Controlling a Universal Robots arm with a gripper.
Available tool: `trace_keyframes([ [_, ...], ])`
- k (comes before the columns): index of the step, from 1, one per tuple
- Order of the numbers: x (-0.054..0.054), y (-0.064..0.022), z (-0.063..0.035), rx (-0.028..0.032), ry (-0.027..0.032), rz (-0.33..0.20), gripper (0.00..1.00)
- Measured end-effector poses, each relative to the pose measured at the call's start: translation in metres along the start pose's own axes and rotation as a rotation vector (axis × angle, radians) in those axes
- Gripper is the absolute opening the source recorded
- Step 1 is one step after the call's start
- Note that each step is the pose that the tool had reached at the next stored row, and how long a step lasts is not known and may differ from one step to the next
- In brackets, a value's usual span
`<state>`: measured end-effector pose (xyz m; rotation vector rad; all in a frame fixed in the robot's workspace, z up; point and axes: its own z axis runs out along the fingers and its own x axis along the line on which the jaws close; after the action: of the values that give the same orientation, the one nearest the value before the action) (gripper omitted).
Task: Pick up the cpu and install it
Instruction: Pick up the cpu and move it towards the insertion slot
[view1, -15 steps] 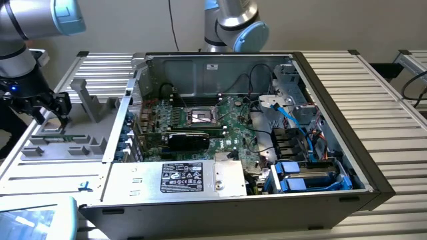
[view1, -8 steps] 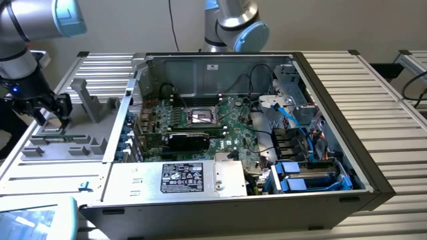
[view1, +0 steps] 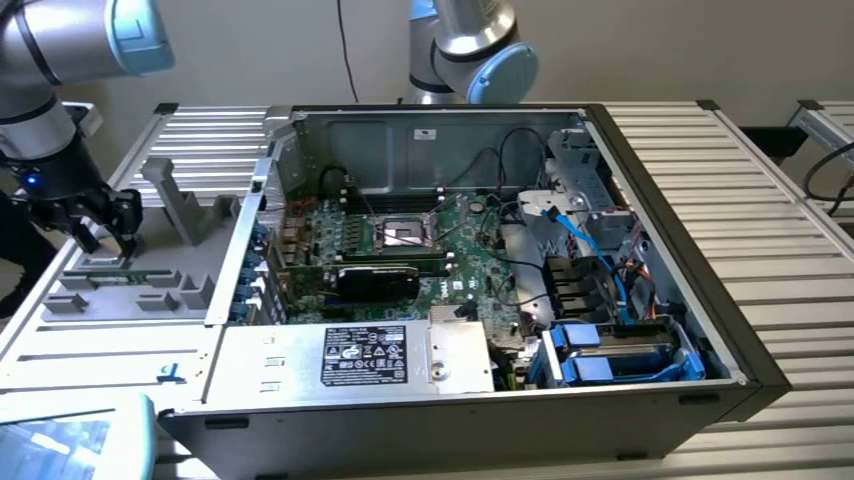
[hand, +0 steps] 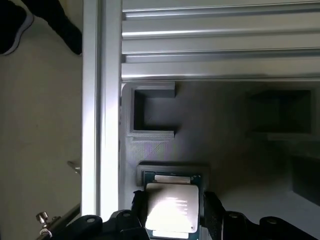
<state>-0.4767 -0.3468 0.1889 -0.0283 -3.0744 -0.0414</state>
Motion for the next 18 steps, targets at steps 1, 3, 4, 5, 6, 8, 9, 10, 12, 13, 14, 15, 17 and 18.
trace_keyframes([
  [1,0.0000,0.0001,0.0001,0.0000,0.0001,0.000,0.56],
  [3,0.0000,0.0001,0.0005,0.0001,0.0002,0.000,0.56],
  [4,0.0000,0.0002,0.0008,0.0000,0.0002,0.000,0.56],
  [5,-0.0001,0.0003,0.0012,-0.0001,-0.0002,0.000,0.56],
  [6,-0.0001,0.0004,0.0017,0.0000,0.0000,0.001,0.56],
  [8,-0.0001,0.0008,0.0020,0.0000,0.0005,0.001,0.56],
  [9,-0.0001,0.0011,0.0022,-0.0001,0.0004,0.002,0.56],
  [10,-0.0001,0.0012,0.0022,-0.0001,0.0005,0.002,0.56],
  [12,-0.0001,0.0013,0.0020,-0.0001,0.0007,0.002,0.56],
  [13,-0.0001,0.0014,0.0007,-0.0002,0.0005,0.002,0.56],
  [14,0.0000,0.0015,-0.0013,-0.0003,0.0004,0.002,0.56],
  [15,0.0002,0.0016,-0.0032,-0.0002,0.0008,0.002,0.56],
  [17,0.0003,0.0016,-0.0039,-0.0002,0.0013,0.002,0.56],
  [18,0.0003,0.0016,-0.0039,-0.0002,0.0015,0.002,0.56],
])
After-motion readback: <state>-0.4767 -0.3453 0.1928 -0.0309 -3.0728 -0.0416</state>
